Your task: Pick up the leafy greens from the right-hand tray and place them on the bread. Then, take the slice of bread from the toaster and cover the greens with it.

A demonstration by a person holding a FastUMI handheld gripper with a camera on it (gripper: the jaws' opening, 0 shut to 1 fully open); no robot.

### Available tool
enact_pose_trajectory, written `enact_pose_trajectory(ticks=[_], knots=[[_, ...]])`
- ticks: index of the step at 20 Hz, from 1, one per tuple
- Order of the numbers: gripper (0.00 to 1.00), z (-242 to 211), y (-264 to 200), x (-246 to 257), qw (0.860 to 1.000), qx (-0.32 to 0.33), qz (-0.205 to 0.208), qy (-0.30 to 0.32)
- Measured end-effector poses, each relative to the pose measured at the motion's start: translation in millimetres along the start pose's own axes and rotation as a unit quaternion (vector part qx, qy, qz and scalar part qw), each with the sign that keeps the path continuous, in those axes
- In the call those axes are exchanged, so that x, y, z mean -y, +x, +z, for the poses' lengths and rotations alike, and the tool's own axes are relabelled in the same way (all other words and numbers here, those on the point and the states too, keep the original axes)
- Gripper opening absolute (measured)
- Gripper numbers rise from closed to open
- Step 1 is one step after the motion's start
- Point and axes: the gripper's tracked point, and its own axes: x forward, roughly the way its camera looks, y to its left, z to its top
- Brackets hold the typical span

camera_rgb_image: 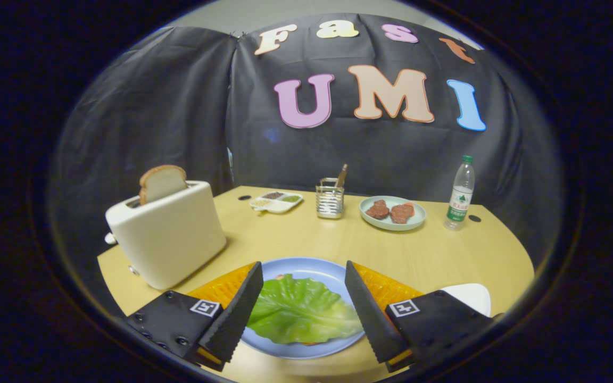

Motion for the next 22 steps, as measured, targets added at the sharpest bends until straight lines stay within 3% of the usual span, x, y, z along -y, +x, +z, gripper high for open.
enact_pose_trajectory(ticks=[5,12,22], knots=[[0.95,30.0,-14.8,-78.5,0.991,0.034,0.11,0.066],[0.94,61.0,-8.2,-152.9,0.98,0.057,0.168,0.091],[0.91,70.2,39.3,-229.7,0.976,0.067,0.173,0.112]])
